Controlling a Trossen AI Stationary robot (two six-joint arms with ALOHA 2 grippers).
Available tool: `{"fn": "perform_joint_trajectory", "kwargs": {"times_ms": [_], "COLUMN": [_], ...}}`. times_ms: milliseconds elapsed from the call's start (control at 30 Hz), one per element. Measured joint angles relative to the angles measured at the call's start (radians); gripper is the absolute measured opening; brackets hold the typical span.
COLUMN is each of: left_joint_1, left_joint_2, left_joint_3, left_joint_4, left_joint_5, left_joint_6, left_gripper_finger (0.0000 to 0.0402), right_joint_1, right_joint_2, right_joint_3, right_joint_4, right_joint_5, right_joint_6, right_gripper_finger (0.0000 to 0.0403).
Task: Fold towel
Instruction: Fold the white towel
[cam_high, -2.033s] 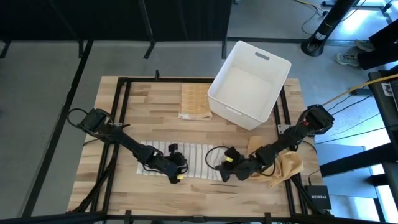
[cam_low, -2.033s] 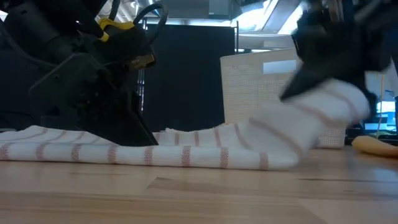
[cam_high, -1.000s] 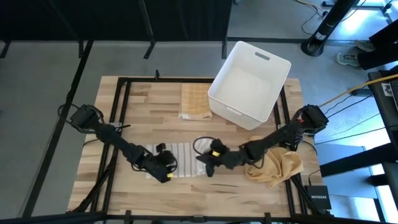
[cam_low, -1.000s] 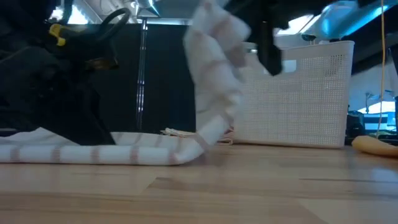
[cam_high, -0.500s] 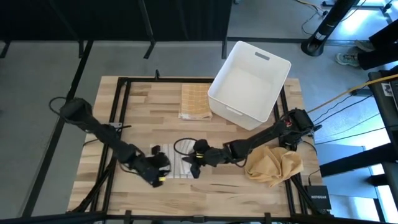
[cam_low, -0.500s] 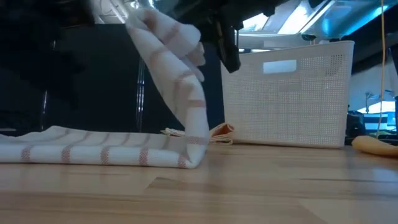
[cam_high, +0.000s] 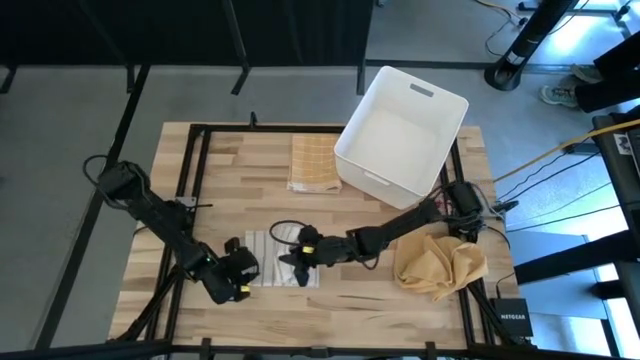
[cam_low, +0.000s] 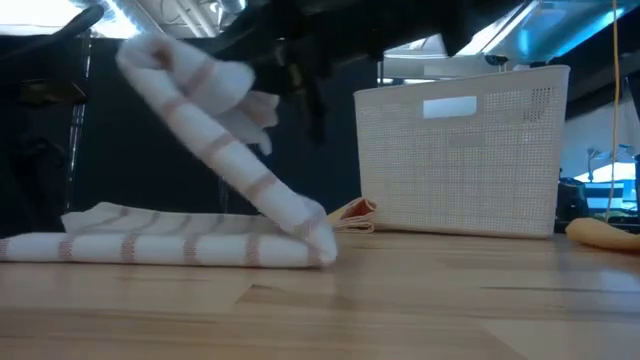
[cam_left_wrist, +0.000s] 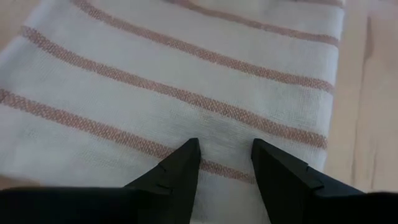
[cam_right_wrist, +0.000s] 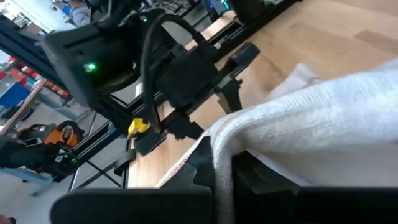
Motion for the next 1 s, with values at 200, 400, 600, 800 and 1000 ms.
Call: {"fn": "perform_joint_trajectory", "kwargs": {"times_ms": [200,400,600,800,1000], "left_joint_1": [0.001,0.0,0.0,0.0,-0.009], "left_joint_2": [-0.001,0.0,-0.002,-0.089,-0.26], "left_joint_3": [-0.001,-0.001,-0.001,-0.004,-0.003], "left_joint_4": [0.021,0.025,0.026,-0.018,-0.167], "left_joint_5": [0.007,0.011,0.016,0.148,0.237], "left_joint_6": [0.045,0.046,0.046,-0.023,-0.115], "left_gripper_finger": [0.0145,0.0145,0.0145,0.0145,0.0145], "right_joint_1": [-0.02,-0.025,-0.025,-0.025,-0.025], "right_joint_2": [0.077,0.129,0.157,0.157,0.157], "right_joint_3": [0.078,0.11,0.127,0.127,0.127], "right_joint_4": [0.002,0.0,0.0,-0.028,-0.038], "right_joint_5": [-0.019,-0.053,-0.055,-0.066,-0.084], "right_joint_6": [-0.002,0.003,-0.004,-0.006,-0.006], "right_gripper_finger": [0.0024,0.0042,0.0106,0.0179,0.0209]}}
